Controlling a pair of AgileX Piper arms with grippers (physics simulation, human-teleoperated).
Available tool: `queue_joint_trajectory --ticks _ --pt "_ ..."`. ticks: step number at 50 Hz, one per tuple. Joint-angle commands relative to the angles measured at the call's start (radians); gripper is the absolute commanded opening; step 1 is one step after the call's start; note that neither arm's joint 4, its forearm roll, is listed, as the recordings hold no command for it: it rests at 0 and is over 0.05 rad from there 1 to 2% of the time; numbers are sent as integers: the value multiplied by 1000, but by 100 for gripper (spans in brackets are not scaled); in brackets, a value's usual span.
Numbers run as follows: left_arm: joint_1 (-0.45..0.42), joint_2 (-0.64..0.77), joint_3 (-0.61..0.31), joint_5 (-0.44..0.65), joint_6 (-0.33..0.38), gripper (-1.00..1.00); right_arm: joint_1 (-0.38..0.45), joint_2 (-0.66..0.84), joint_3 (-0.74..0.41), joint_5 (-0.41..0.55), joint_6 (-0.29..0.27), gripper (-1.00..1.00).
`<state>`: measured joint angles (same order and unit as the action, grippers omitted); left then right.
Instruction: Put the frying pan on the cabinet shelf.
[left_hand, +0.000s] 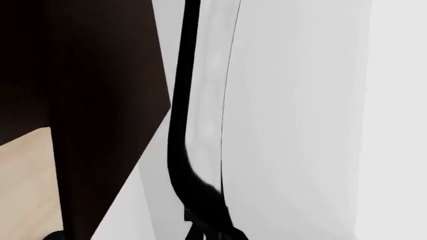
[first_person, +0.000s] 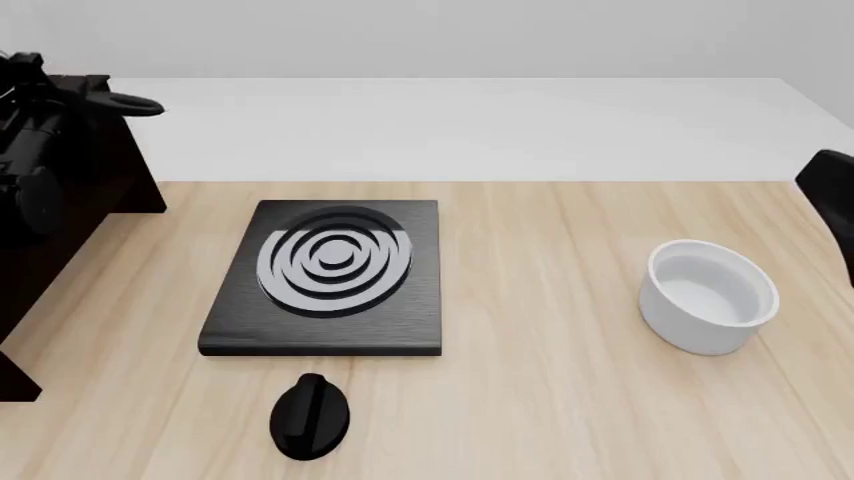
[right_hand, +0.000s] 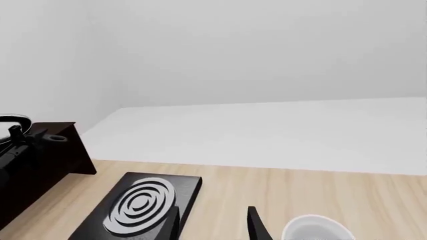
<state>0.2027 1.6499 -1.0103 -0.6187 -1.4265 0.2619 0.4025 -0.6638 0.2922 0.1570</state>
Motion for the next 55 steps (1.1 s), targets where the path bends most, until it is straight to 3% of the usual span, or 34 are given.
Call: queue_joint_trajectory --ticks 1,3,10,50,51,55 --pt "23 31 -31 -36 -7 -100 -6 1 7 -2 3 100" --pt "29 25 -37 -30 15 -100 -7 0 7 -1 3 100" --pt "50 69 -20 -72 -21 -100 -11 -2 24 -11 7 100" --pt "103 186 38 -185 -68 -100 -16 -9 43 -9 13 100" --pt "102 177 37 -181 -63 100 -15 -11 44 -9 14 100" --pt "107 173 32 -176 -61 100 -17 -18 62 -14 20 100"
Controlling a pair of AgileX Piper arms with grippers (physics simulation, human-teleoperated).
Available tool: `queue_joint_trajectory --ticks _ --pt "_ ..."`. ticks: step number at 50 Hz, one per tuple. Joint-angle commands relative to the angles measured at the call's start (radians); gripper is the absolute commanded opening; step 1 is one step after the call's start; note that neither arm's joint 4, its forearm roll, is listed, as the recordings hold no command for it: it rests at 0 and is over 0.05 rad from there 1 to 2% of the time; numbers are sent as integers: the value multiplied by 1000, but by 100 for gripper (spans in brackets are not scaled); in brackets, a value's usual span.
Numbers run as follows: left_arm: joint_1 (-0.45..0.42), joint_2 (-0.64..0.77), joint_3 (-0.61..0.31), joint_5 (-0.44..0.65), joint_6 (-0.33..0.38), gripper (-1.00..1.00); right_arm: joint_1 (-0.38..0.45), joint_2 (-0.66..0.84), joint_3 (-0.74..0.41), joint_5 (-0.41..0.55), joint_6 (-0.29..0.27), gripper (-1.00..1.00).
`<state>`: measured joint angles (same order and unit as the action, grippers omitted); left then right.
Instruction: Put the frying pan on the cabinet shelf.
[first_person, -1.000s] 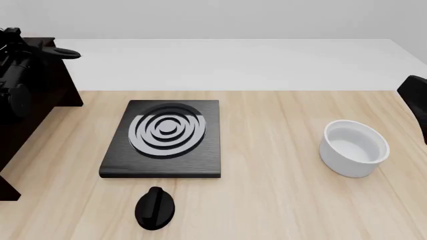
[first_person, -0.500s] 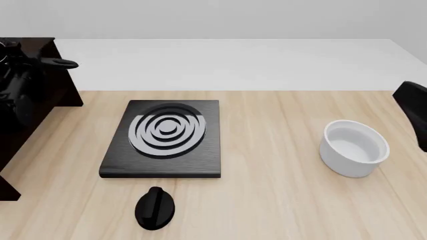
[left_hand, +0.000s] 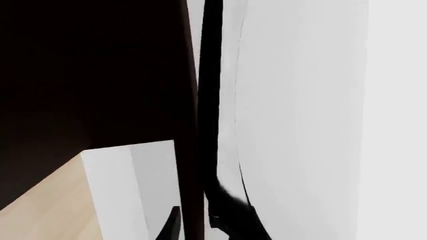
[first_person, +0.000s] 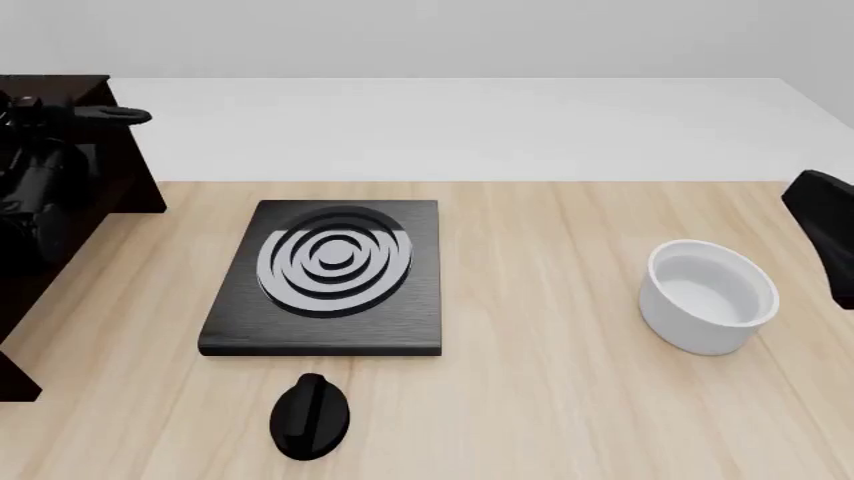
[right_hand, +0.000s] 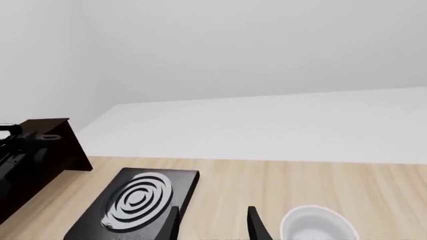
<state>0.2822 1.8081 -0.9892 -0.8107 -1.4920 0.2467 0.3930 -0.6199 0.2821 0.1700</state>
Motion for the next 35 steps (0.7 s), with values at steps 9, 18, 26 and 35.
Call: queue_joint_trajectory --ticks 9,18,26,35 --pt "23 -13 11 25 24 100 10 -7 32 -9 11 100" --pt "14 -45 32 17 16 100 16 -2 48 -25 20 100" --pt "0 -88 81 -10 15 100 18 -1 56 -30 26 100" --pt "-14 -128 164 -57 25 100 14 -7 65 -32 32 100"
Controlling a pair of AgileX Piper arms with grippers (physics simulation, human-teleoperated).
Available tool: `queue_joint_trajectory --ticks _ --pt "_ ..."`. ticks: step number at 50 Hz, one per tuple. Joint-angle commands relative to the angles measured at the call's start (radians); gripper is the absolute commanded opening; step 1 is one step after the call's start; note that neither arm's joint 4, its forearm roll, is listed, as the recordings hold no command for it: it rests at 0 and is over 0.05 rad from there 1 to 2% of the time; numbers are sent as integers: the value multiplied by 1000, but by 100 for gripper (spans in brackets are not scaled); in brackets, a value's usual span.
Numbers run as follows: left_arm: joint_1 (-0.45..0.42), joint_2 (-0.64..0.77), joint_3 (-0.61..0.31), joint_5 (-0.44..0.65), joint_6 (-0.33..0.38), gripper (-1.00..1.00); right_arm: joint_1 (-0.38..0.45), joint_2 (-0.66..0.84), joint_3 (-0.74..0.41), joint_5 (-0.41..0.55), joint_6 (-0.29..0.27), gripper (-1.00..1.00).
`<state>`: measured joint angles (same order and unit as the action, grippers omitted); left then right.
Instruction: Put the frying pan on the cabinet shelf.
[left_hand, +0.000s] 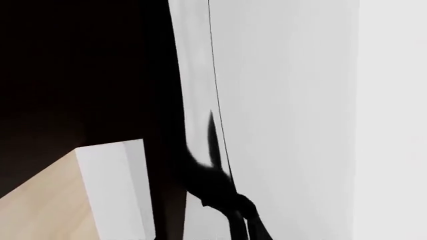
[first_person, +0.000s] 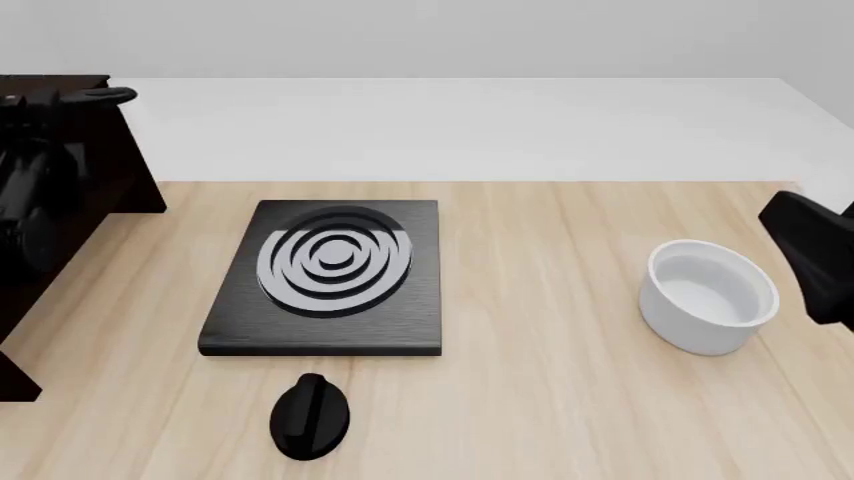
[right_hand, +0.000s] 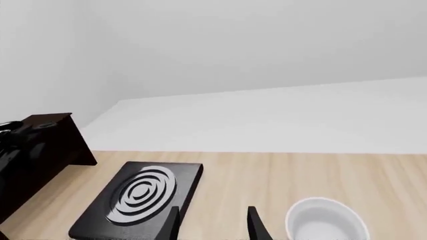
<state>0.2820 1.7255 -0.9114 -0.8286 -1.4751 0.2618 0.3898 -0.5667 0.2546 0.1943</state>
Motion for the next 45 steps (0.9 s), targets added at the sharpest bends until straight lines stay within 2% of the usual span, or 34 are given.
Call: queue_joint_trajectory --ticks 1,36,43,45 --pt "-17 -53 97 -44 8 100 -3 -5 14 -4 8 100" --pt "-101 -320 372 -71 30 100 -17 -30 31 4 25 100" --pt "-129 -395 433 -58 41 100 -21 -36 34 8 25 100" --pt "-134 -430 439 -30 71 100 -22 -41 32 12 28 100"
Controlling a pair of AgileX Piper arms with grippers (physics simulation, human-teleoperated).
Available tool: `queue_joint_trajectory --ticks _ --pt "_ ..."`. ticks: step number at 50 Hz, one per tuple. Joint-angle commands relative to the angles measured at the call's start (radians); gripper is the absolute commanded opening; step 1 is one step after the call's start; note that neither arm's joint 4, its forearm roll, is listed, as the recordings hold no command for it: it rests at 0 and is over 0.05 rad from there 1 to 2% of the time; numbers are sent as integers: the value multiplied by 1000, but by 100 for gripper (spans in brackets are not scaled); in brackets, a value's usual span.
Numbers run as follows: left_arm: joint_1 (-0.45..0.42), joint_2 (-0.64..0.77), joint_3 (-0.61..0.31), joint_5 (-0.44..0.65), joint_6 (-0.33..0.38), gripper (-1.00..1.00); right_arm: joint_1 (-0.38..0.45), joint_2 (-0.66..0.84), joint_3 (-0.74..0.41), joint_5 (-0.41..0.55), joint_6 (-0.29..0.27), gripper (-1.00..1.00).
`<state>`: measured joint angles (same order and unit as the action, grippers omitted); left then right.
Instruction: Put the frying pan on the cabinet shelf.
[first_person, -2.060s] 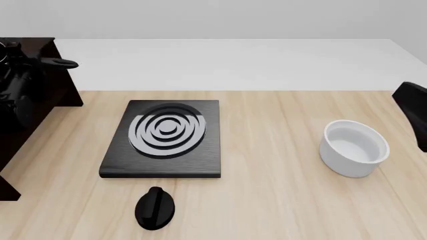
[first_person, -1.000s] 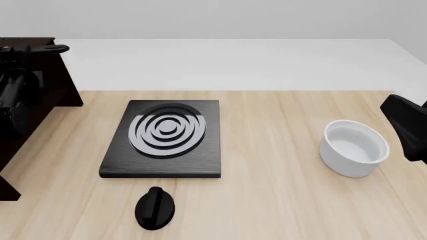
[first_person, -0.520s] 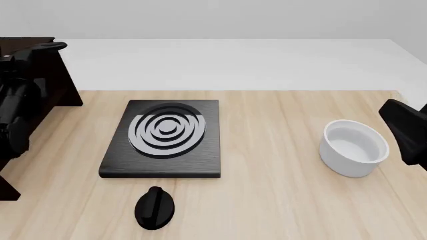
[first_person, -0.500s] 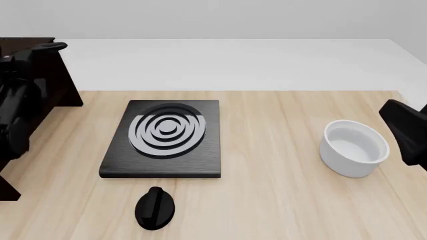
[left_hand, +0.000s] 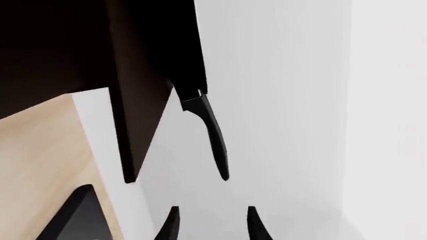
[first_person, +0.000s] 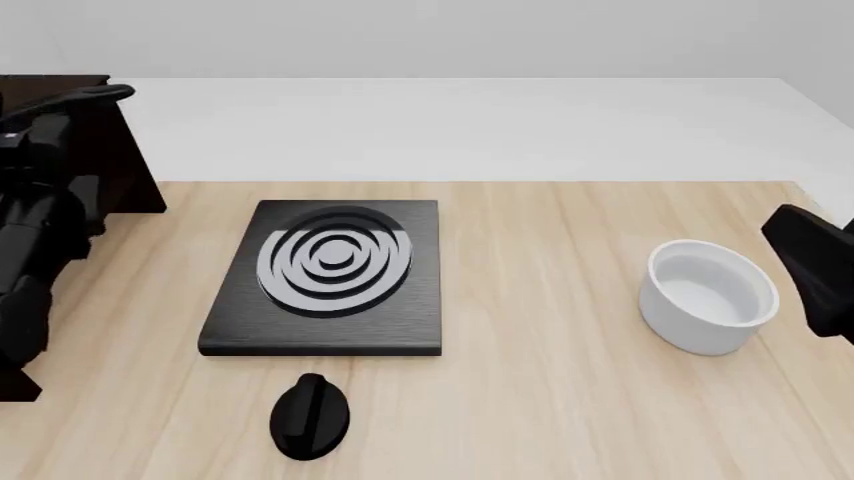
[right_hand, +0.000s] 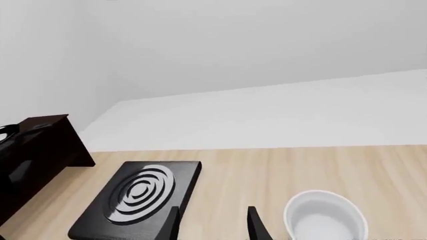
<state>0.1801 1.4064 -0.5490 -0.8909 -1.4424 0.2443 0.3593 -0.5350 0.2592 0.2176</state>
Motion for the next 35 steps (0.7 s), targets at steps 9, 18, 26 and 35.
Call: queue_joint_trajectory --ticks 9,18,26,35 --pt "-103 -297 141 140 91 100 -5 -24 11 8 12 100" --pt "-115 -455 142 305 102 100 -3 -36 41 -3 20 100" --pt "-153 -505 119 399 161 100 -6 -51 42 1 31 100" --pt "-204 -584 76 541 316 100 -7 -73 69 -3 41 100"
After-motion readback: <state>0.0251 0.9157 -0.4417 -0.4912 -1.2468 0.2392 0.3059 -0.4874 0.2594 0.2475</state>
